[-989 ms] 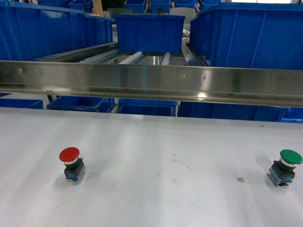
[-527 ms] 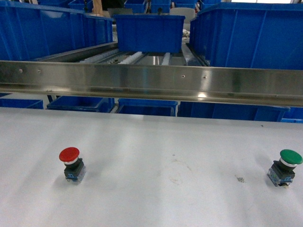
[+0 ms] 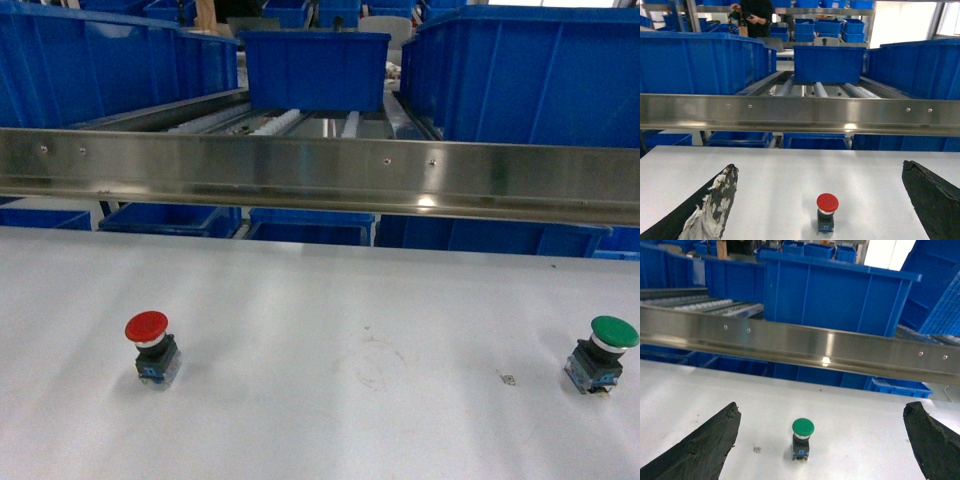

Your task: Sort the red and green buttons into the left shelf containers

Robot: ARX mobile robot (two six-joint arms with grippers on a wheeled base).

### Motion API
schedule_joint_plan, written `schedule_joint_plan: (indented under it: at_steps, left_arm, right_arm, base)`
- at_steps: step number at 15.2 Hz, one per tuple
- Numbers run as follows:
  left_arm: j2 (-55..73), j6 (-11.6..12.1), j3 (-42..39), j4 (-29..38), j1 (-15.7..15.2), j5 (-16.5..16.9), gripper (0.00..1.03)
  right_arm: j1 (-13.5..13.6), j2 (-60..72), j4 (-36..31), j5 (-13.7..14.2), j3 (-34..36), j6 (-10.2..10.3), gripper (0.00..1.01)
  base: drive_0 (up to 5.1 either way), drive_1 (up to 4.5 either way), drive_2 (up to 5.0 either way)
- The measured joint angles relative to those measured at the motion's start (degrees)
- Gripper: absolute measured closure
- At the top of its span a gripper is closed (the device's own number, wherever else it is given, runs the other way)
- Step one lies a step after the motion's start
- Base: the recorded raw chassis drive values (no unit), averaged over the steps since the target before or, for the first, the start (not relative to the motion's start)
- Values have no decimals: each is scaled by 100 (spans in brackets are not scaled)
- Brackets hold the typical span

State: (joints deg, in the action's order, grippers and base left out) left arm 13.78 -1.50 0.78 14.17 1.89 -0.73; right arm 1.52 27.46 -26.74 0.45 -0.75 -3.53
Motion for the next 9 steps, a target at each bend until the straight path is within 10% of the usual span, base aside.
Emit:
schedule_joint_plan:
  at_steps: [5, 9]
  left_arm:
    - [4406, 55, 1005, 3115, 4, 393, 5]
    - [7757, 459, 3936, 1145, 431, 468, 5]
  right_arm:
    - [-2, 4194, -1626, -166, -1344, -142, 3]
    - [-44, 7267, 721, -203, -4424, -236, 3]
  base:
    - [0, 0, 0]
    - [0, 0, 0]
